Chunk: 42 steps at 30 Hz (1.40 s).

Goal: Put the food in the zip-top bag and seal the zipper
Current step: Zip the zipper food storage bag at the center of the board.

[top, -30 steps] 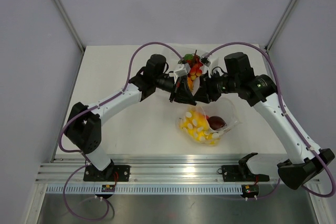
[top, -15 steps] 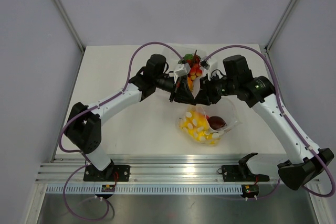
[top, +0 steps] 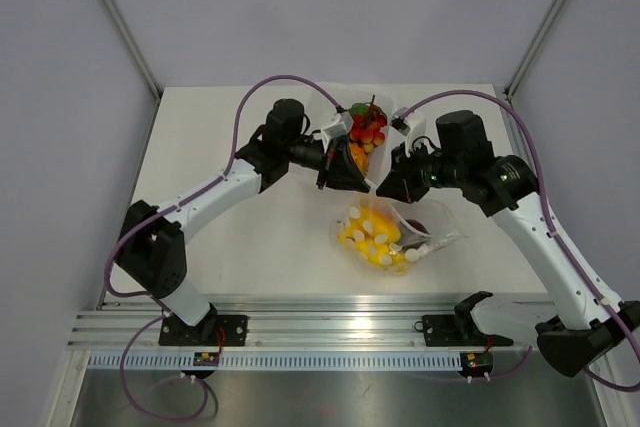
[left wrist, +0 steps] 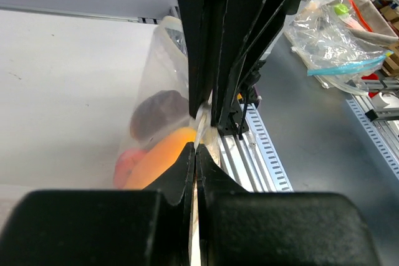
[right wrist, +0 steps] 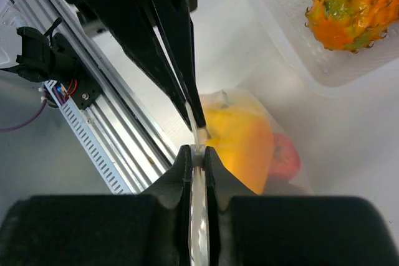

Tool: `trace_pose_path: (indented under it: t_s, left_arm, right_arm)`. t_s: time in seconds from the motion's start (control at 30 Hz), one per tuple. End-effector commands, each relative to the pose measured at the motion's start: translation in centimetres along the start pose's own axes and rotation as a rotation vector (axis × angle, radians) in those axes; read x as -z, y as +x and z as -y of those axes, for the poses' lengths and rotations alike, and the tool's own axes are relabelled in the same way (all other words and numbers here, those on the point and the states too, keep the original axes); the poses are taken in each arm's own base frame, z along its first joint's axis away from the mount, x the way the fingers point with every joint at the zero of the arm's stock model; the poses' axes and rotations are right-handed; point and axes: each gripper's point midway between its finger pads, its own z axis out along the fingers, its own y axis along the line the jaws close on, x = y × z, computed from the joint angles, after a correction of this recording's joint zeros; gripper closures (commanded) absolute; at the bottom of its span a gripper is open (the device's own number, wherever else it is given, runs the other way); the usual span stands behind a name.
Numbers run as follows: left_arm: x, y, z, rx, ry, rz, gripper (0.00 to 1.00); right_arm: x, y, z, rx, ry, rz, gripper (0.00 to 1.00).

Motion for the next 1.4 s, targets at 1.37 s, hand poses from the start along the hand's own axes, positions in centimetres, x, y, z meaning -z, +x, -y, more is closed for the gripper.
trace_pose_path:
  t_s: [1.37]
  left_arm:
    - [19.9,-10.5,1.6,-0.155,-0.716,0.335,1.0]
  right_arm:
    - [3.4,5.0,0.7,-0.126,0.156,0.011,0.99]
